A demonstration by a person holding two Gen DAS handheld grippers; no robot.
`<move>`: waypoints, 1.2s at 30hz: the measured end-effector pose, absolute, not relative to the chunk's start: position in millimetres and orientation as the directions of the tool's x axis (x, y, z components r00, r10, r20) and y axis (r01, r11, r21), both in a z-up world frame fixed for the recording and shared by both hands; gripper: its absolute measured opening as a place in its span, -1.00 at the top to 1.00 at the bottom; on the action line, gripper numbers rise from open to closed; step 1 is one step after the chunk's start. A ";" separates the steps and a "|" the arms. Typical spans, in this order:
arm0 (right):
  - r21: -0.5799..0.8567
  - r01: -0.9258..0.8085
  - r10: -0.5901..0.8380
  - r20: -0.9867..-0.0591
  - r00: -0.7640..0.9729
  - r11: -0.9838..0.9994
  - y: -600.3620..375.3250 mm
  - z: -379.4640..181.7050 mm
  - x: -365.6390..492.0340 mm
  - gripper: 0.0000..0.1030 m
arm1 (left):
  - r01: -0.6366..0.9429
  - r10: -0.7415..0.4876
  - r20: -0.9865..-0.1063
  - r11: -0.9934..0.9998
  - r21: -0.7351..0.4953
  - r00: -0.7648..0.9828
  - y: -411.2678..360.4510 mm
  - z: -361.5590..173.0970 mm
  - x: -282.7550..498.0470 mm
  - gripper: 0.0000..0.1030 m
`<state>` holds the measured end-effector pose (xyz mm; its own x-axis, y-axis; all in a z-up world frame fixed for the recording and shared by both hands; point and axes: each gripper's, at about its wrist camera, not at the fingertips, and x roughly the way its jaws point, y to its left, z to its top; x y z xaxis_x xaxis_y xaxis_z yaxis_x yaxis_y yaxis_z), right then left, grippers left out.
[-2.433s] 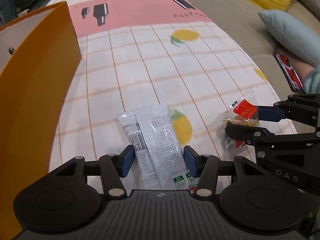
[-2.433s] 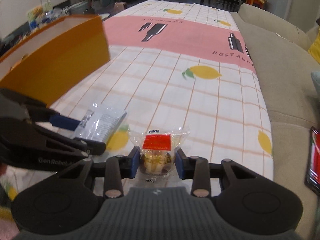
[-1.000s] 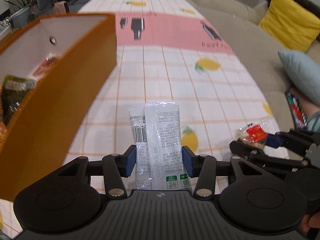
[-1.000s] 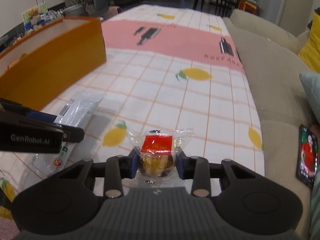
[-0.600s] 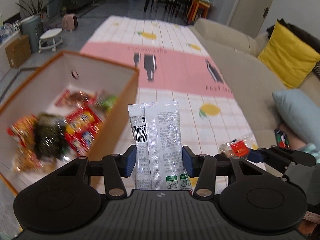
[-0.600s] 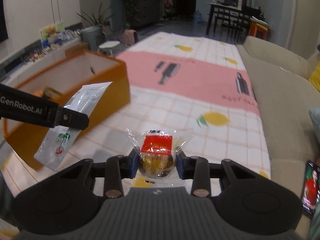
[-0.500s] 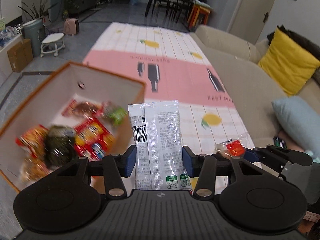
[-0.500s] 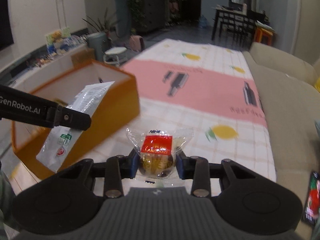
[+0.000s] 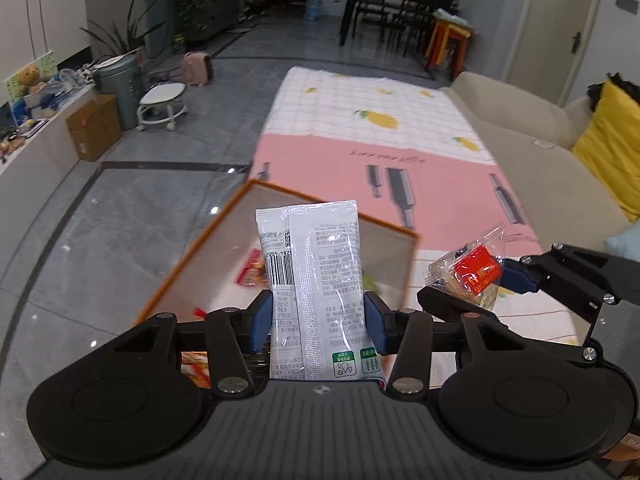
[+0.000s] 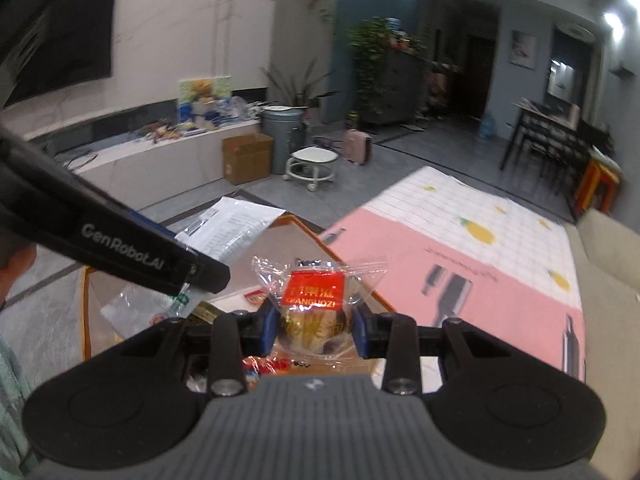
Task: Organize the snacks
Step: 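Lift both packets with both tools and carry them over the box, then open both tools to drop the two packets into the box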
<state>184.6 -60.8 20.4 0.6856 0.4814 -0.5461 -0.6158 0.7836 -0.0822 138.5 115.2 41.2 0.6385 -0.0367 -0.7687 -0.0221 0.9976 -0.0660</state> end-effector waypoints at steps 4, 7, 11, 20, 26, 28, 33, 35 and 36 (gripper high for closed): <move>-0.140 -0.654 0.480 -0.569 0.668 0.744 -33.5 13.8 200.3 0.33 | -0.032 -0.010 -0.807 0.999 -0.036 0.590 129.6 26.8 154.9 -0.06; -0.180 -0.680 0.473 -0.592 0.652 0.711 -17.0 5.1 211.3 0.33 | -0.033 0.011 -0.838 0.999 -0.009 0.546 136.3 9.1 166.3 -0.06; -0.234 -0.713 0.448 -0.639 0.625 0.661 6.1 -15.3 227.3 0.34 | -0.040 0.029 -0.869 0.999 0.011 0.493 147.9 -12.3 174.4 -0.06; -0.244 -0.766 0.397 -0.740 0.544 0.594 26.3 -60.0 252.9 0.33 | -0.017 0.054 -0.919 0.999 0.051 0.390 157.9 -44.3 182.5 -0.06; -0.203 -0.781 0.371 -0.791 0.487 0.591 30.2 -81.9 258.5 0.33 | 0.010 0.070 -0.925 0.997 0.079 0.374 152.5 -48.4 185.9 -0.07; -0.203 -0.783 0.364 -0.798 0.480 0.588 31.5 -84.8 257.3 0.32 | 0.015 0.079 -0.924 0.996 0.091 0.375 150.5 -48.9 186.3 -0.08; -0.209 -0.774 0.353 -0.799 0.487 0.598 28.8 -86.0 258.4 0.30 | -0.004 0.054 -0.927 0.998 0.056 0.371 153.9 -50.2 188.1 -0.16; -0.209 -0.771 0.352 -0.798 0.490 0.601 26.6 -84.5 258.1 0.21 | -0.017 0.042 -0.928 0.999 0.038 0.369 155.9 -50.1 187.1 -0.22; -0.210 -0.769 0.352 -0.796 0.493 0.603 26.7 -83.3 258.6 0.14 | -0.019 0.033 -0.930 0.999 0.028 0.367 156.1 -49.8 185.6 -0.23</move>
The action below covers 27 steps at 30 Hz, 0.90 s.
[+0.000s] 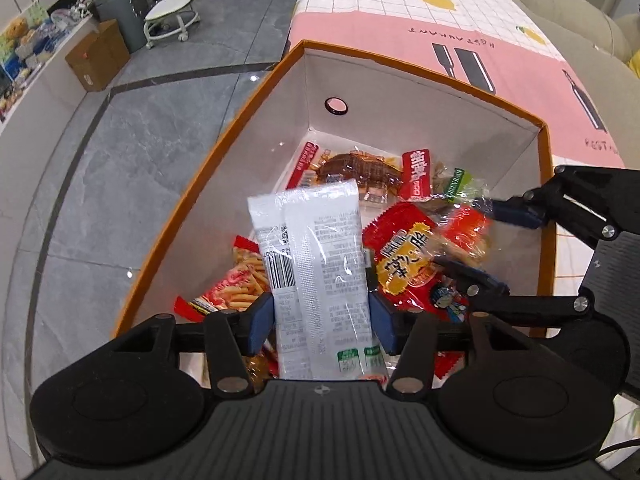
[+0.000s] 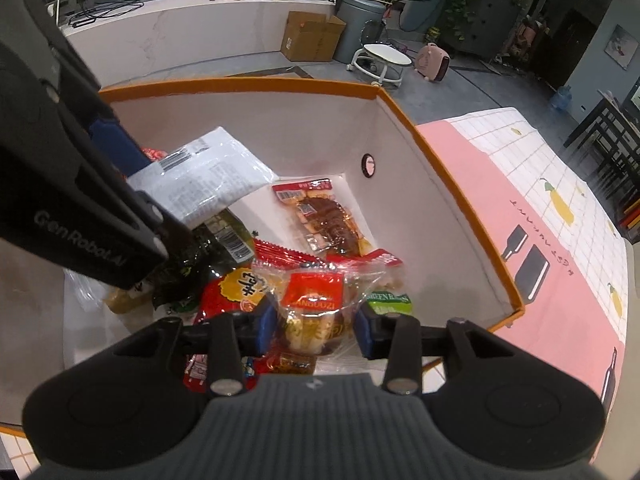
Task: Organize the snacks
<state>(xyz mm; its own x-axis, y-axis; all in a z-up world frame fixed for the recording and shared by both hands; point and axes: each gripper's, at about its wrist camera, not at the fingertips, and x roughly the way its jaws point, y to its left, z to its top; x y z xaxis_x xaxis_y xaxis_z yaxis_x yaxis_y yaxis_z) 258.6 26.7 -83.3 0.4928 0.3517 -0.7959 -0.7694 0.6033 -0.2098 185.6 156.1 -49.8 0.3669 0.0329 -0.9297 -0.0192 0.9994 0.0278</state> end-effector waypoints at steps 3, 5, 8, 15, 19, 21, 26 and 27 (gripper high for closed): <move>-0.216 -0.758 0.351 -0.786 0.509 0.615 24.2 -79.0 259.4 -0.08 | -0.004 0.025 -0.926 1.000 0.026 0.377 152.8 -46.0 180.0 -0.30; -0.218 -0.748 0.353 -0.776 0.522 0.626 21.3 -74.0 260.9 -0.19 | 0.012 0.023 -0.919 0.999 0.030 0.394 149.1 -39.9 176.5 -0.39; -0.220 -0.732 0.358 -0.759 0.544 0.645 18.4 -64.7 260.7 -0.36 | 0.019 0.016 -0.908 0.999 0.027 0.419 146.7 -28.5 170.6 -0.41; -0.245 -0.687 0.365 -0.701 0.613 0.684 8.2 -36.3 250.6 -0.66 | -0.044 0.063 -0.837 0.998 0.047 0.544 150.7 15.3 149.7 -0.42; -0.256 -0.660 0.379 -0.651 0.658 0.706 2.3 -16.7 237.6 -0.91 | -0.051 0.091 -0.785 0.996 0.075 0.613 145.3 40.2 134.6 -0.41; -0.250 -0.653 0.390 -0.632 0.669 0.715 -0.7 -5.9 228.7 -0.92 | -0.043 0.101 -0.760 0.994 0.096 0.642 141.2 48.9 125.3 -0.41; -0.219 -0.617 0.410 -0.577 0.706 0.756 -13.7 19.7 200.5 -0.92 | -0.086 0.145 -0.689 0.989 0.119 0.710 134.4 68.3 99.5 -0.41; -0.209 -0.611 0.416 -0.564 0.713 0.764 -17.3 24.3 194.7 -0.92 | -0.113 0.160 -0.670 0.987 0.113 0.725 133.8 72.7 93.6 -0.41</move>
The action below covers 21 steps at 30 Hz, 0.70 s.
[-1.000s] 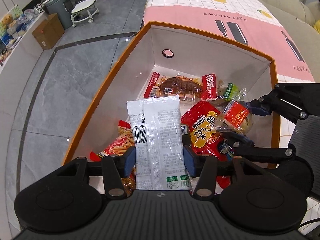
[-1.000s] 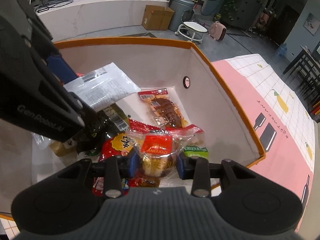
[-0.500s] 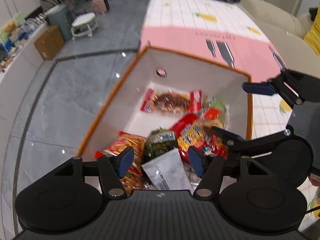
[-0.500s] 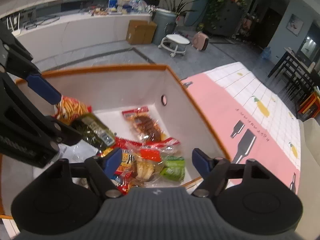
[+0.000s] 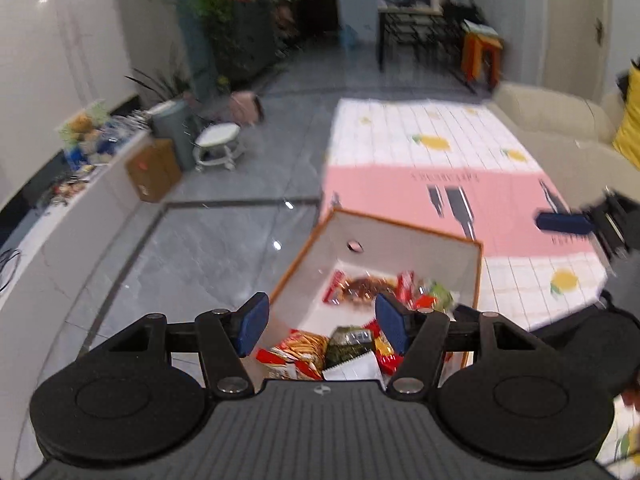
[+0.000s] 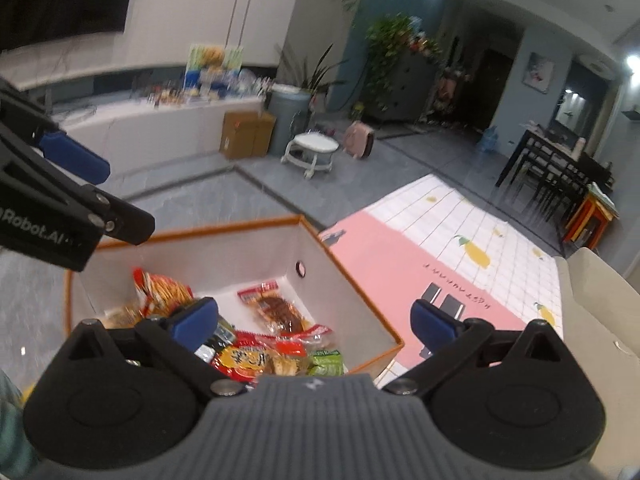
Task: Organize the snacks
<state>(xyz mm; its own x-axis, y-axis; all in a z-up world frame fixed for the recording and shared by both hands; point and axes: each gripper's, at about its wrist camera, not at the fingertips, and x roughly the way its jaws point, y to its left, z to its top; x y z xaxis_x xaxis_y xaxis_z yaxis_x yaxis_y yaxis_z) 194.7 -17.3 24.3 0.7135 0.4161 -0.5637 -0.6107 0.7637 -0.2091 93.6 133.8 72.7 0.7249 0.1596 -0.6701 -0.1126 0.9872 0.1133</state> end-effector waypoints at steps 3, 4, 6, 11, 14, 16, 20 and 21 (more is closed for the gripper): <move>-0.170 -0.587 0.434 -0.519 0.737 0.792 -31.6 35.3 177.6 -0.92 | -0.135 0.166 -0.610 0.986 0.098 0.775 129.8 85.1 76.2 -0.41; -0.157 -0.575 0.437 -0.501 0.747 0.803 -36.7 38.9 170.8 -0.92 | -0.138 0.174 -0.585 0.985 0.107 0.792 126.2 89.0 69.6 -0.41; -0.131 -0.553 0.438 -0.474 0.764 0.823 -46.0 44.0 158.7 -0.93 | -0.145 0.198 -0.549 0.980 0.139 0.812 119.0 94.9 57.9 -0.42; -0.051 -0.520 0.453 -0.424 0.784 0.852 -67.1 55.7 124.4 -0.93 | -0.172 0.237 -0.485 0.970 0.175 0.842 102.4 98.4 35.8 -0.61; -0.057 -0.517 0.455 -0.398 0.796 0.854 -73.4 61.2 102.3 -0.93 | -0.183 0.260 -0.480 0.962 0.201 0.838 95.7 94.8 27.0 -0.69; -0.085 -0.508 0.444 -0.378 0.812 0.857 -75.4 63.1 87.4 -0.93 | -0.207 0.297 -0.483 0.951 0.231 0.824 91.9 90.2 22.8 -0.70; -0.098 -0.506 0.439 -0.373 0.817 0.857 -78.5 62.4 67.8 -0.93 | -0.233 0.325 -0.491 0.943 0.239 0.809 90.4 82.0 9.9 -0.72; -0.097 -0.505 0.439 -0.376 0.816 0.857 -78.6 61.7 63.9 -0.93 | -0.234 0.320 -0.502 0.945 0.228 0.804 90.4 79.5 8.3 -0.72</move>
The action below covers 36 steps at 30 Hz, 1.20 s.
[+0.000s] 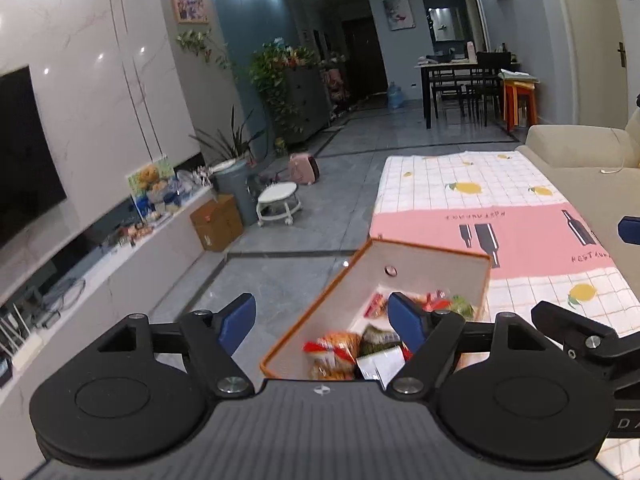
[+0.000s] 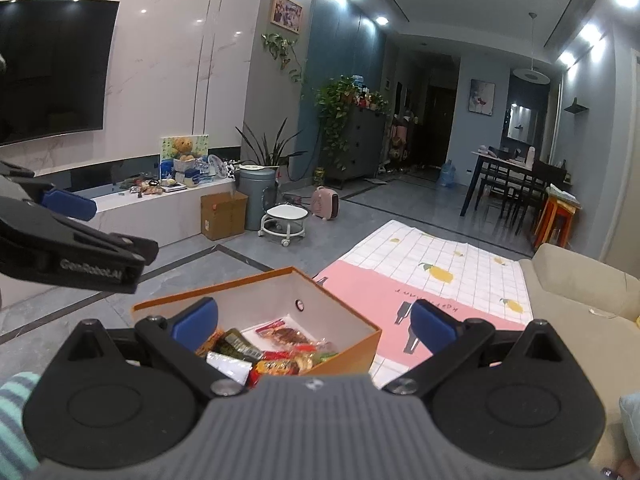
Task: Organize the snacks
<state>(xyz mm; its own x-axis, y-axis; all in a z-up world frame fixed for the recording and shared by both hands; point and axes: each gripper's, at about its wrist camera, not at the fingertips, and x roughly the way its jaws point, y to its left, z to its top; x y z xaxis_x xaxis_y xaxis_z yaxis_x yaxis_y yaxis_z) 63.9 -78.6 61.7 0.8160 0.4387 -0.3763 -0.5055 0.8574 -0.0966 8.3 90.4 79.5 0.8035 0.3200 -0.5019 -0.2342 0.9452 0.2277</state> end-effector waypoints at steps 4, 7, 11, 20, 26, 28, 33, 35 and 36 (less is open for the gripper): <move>-0.112 -0.504 0.425 -0.402 0.811 0.856 -80.1 55.7 53.8 -0.93 | -0.230 0.297 -0.542 0.955 0.189 0.786 92.0 70.2 -1.6 -0.72; -0.134 -0.499 0.406 -0.425 0.809 0.856 -81.1 51.5 49.9 -0.93 | -0.226 0.285 -0.568 0.959 0.173 0.772 89.5 61.6 -7.2 -0.73; -0.154 -0.487 0.377 -0.453 0.808 0.860 -79.7 44.4 49.5 -0.93 | -0.243 0.305 -0.602 0.952 0.185 0.738 87.3 46.8 -8.6 -0.73; -0.122 -0.483 0.367 -0.500 0.784 0.867 -85.0 26.1 59.3 -0.93 | -0.265 0.305 -0.660 0.950 0.164 0.687 92.1 27.2 -10.3 -0.73; -0.085 -0.479 0.367 -0.531 0.764 0.874 -88.7 13.6 63.8 -0.93 | -0.249 0.284 -0.678 0.956 0.152 0.678 89.7 23.3 -7.5 -0.73; -0.076 -0.476 0.367 -0.534 0.762 0.876 -90.6 11.7 64.8 -0.93 | -0.240 0.275 -0.687 0.959 0.149 0.673 88.2 21.9 -4.6 -0.73; -0.058 -0.471 0.369 -0.538 0.758 0.880 -94.0 9.6 66.7 -0.93 | -0.221 0.268 -0.696 0.962 0.159 0.666 83.1 18.7 -2.7 -0.73; -0.056 -0.470 0.369 -0.539 0.757 0.881 -94.5 9.7 67.1 -0.93 | -0.218 0.266 -0.697 0.963 0.159 0.666 82.4 19.2 -3.5 -0.73; -0.056 -0.470 0.370 -0.539 0.757 0.881 -95.2 9.5 67.3 -0.93 | -0.218 0.265 -0.696 0.963 0.158 0.667 82.5 19.5 -3.7 -0.73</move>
<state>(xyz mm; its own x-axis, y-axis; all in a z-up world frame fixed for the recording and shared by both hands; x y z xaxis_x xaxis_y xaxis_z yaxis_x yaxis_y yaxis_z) 67.3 -95.2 9.5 0.7569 0.3700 -0.5387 -0.4704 0.8807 -0.0559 -3.7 82.5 19.5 0.6667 0.2654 -0.6965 -0.2185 0.9630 0.1579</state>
